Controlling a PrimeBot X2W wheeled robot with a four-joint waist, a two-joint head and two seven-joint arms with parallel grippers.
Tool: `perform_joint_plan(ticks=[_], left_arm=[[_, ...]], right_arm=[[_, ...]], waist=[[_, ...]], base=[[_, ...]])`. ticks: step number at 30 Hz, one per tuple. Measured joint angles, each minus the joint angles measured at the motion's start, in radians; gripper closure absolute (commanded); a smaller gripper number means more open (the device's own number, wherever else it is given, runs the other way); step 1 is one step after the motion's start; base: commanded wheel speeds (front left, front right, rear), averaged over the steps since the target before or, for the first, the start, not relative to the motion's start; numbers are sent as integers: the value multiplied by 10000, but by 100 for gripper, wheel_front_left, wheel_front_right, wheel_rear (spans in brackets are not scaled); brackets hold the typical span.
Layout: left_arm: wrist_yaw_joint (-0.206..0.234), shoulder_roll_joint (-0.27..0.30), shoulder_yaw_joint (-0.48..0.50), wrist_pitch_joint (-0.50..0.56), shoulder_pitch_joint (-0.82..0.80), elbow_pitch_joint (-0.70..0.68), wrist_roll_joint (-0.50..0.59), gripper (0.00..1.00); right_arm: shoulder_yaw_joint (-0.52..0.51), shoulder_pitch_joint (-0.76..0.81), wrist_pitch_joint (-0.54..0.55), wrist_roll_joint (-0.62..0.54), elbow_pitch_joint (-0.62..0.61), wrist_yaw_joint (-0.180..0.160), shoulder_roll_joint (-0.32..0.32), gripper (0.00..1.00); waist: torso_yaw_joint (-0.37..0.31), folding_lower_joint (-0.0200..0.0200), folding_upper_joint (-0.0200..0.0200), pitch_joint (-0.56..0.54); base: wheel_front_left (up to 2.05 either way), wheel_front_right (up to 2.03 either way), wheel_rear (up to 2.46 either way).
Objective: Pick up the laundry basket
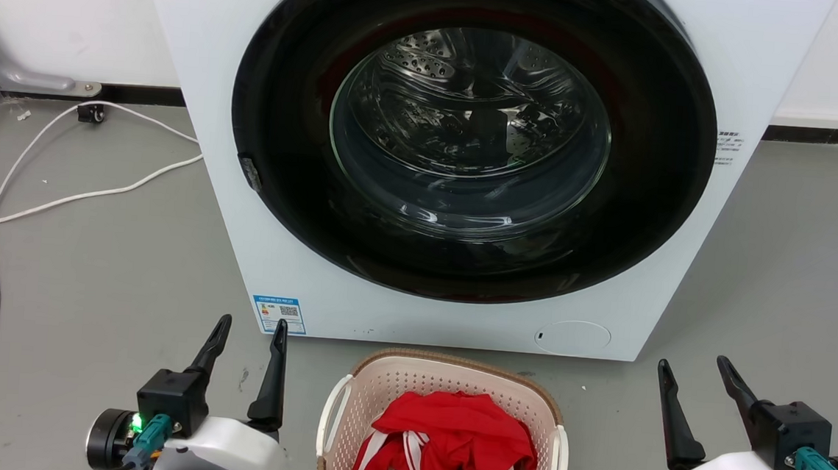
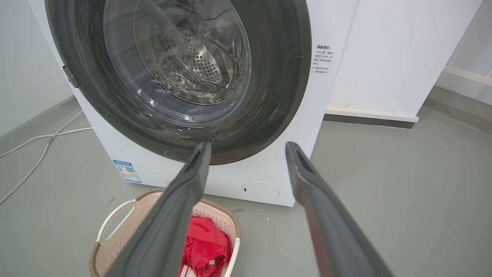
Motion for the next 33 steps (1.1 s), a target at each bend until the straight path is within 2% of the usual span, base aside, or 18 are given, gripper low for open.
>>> perform_joint_plan(ticks=[17, 33], left_arm=[[138, -15, -8, -268, -130, 146, 926, 0], [209, -35, 136, -270, -159, 341, 890, 0]], right_arm=[[-71, -1, -134, -803, 12, 2, 4, 0], [-150, -2, -171, -587, 201, 2, 4, 0]], waist=[[29, 0, 0, 54], [17, -1, 0, 136]], base=[[0, 0, 0], [0, 0, 0]])
